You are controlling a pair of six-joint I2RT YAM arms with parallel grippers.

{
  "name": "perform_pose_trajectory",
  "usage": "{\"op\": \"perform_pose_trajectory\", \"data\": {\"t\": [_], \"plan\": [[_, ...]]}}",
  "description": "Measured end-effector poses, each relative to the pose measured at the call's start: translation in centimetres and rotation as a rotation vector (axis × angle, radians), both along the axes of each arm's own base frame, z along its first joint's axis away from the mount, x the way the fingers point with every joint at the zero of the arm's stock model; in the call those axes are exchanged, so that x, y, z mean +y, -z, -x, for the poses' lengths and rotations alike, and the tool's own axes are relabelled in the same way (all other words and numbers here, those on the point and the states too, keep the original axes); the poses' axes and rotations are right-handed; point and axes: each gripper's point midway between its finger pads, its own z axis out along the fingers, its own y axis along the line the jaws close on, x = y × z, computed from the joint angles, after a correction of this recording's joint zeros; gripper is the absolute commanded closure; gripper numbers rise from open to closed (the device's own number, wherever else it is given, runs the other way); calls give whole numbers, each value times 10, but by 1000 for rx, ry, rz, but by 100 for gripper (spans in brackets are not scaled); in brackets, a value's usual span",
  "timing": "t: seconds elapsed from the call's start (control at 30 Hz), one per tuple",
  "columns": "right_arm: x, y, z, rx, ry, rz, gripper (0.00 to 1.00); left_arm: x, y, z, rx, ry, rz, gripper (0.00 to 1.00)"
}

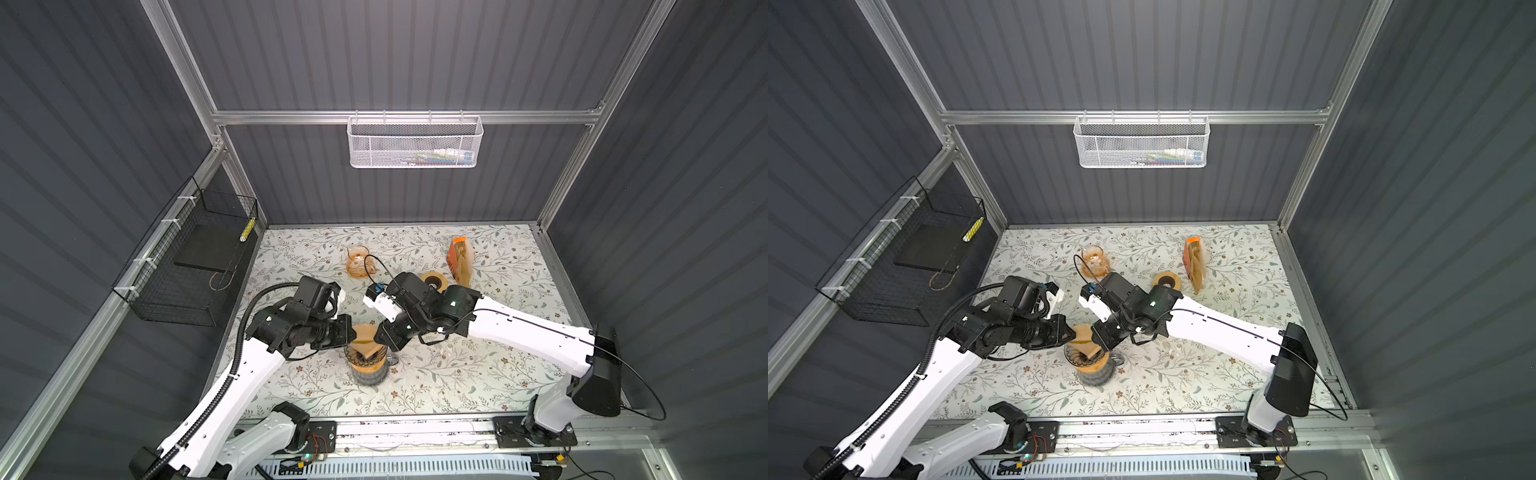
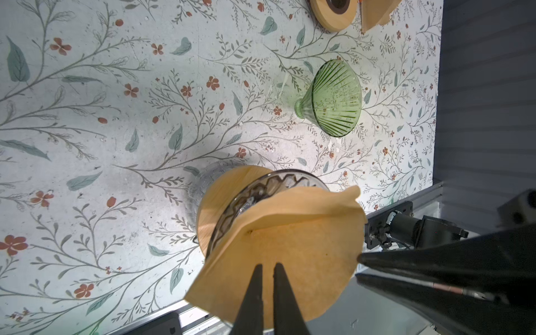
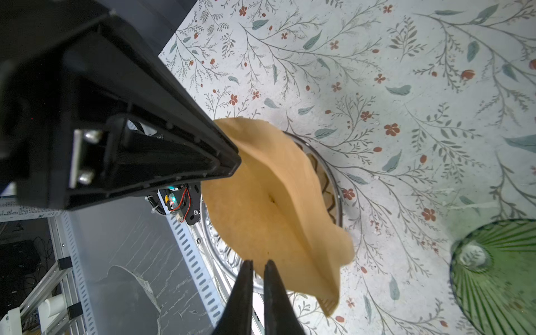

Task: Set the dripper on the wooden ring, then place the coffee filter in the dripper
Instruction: 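Push the filter into the clear dripper with right gripper while left holds rim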

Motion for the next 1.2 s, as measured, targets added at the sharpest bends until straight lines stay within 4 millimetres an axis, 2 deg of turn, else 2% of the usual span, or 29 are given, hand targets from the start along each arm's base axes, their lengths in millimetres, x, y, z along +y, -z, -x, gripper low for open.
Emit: {"op": "perform_pose_trajectory", "data": {"t": [0.37, 0.63, 0.8, 1.2], "plan": [[1, 2, 3, 1, -6, 6, 88, 4, 5, 9, 20, 3, -4, 89], [3, 15, 1, 21, 4, 35, 88, 6, 8, 13, 21, 3, -5, 89], [3, 17, 2, 20, 11, 41, 89, 7, 13, 14, 29, 1, -8, 89], [3, 38, -1, 13, 24, 97, 90, 3, 19, 8, 23, -6, 1, 89]]}}
